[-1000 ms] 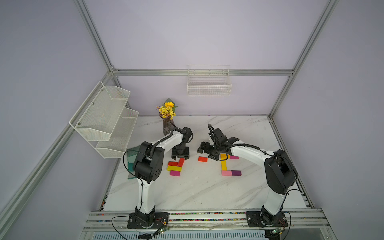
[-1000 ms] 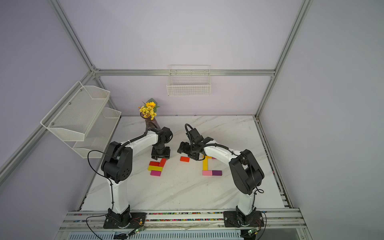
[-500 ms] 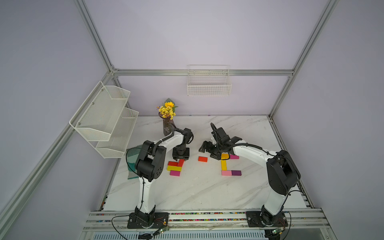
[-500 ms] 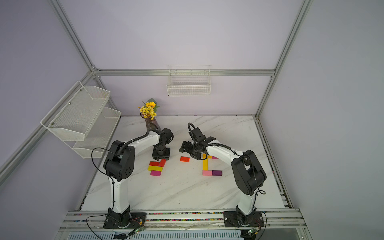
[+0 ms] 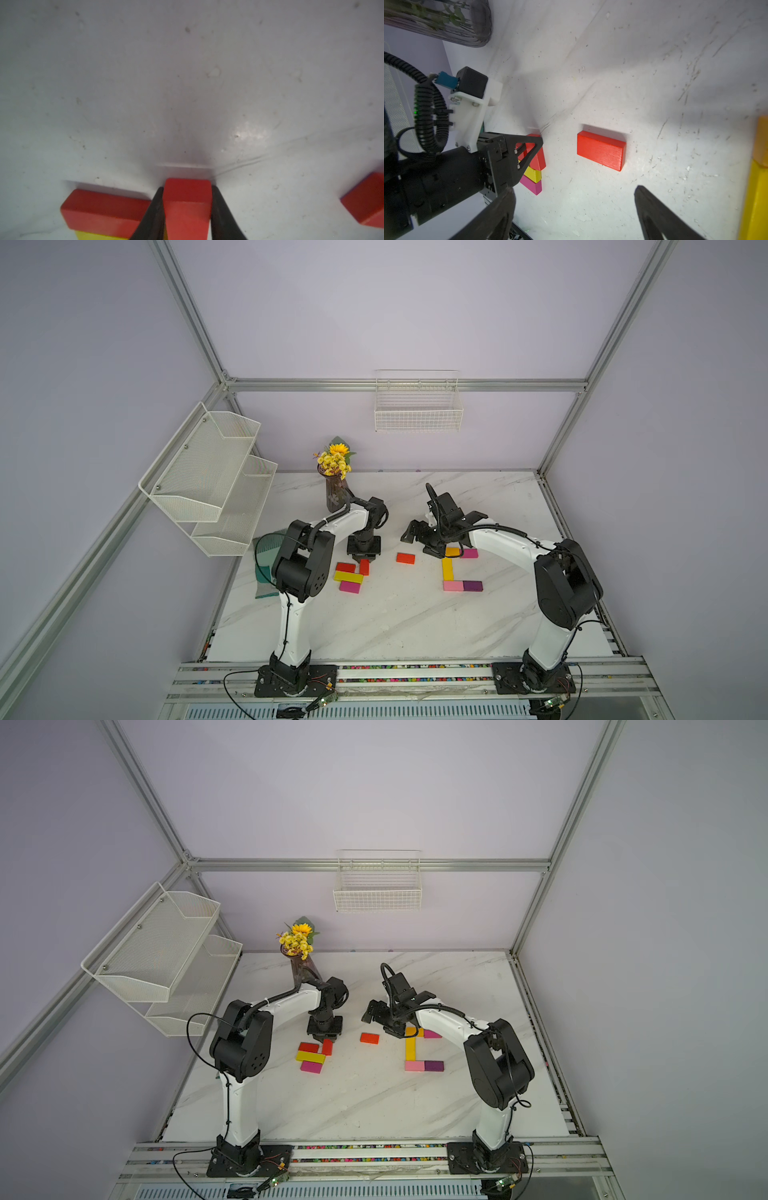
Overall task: Assemble the letter c with building blocks
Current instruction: Pick up the building block from the center of the board, then assemble the building block at the center of the board.
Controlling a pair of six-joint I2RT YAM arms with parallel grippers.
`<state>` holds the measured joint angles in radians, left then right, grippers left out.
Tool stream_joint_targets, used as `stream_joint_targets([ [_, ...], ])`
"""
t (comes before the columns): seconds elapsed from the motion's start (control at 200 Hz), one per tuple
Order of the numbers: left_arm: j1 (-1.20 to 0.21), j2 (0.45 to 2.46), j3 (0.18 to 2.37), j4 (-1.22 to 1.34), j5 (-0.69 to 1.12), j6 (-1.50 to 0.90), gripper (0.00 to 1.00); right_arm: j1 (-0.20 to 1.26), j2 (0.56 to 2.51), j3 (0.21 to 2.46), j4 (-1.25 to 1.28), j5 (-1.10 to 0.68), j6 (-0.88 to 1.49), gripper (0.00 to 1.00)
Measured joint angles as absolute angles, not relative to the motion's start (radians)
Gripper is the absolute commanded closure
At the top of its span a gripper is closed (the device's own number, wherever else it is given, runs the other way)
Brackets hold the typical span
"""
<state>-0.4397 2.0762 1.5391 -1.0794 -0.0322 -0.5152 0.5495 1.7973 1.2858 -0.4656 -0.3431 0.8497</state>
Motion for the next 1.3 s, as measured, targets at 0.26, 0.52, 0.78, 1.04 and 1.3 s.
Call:
stream_joint_targets([
  [0.26,-0.440,2.076,1.581,-1.078,0.027,-0.609,0.88,0.535,1.797,1.286,-0.473,-0.374,0.831,0.08],
  [0.52,-0.440,2.054,1.576,-0.987,0.074,-0.891,0.88,0.521,1.797,1.287,-0.473,-0.403,0.809,0.09],
  [0.78,-0.440,1.968,1.406,-0.865,0.076,-1.287,0.87,0.514,1.797,1.287,-0.473,-0.426,0.783,0.09],
  [1.04,-0.442,1.966,1.399,-0.815,0.063,-1.546,0.85,0.511,1.797,1.287,-0.473,-0.436,0.771,0.09],
  [1.3,-0.448,2.011,1.435,-0.786,0.078,-1.673,0.78,0.505,1.799,1.287,-0.474,-0.439,0.762,0.09],
])
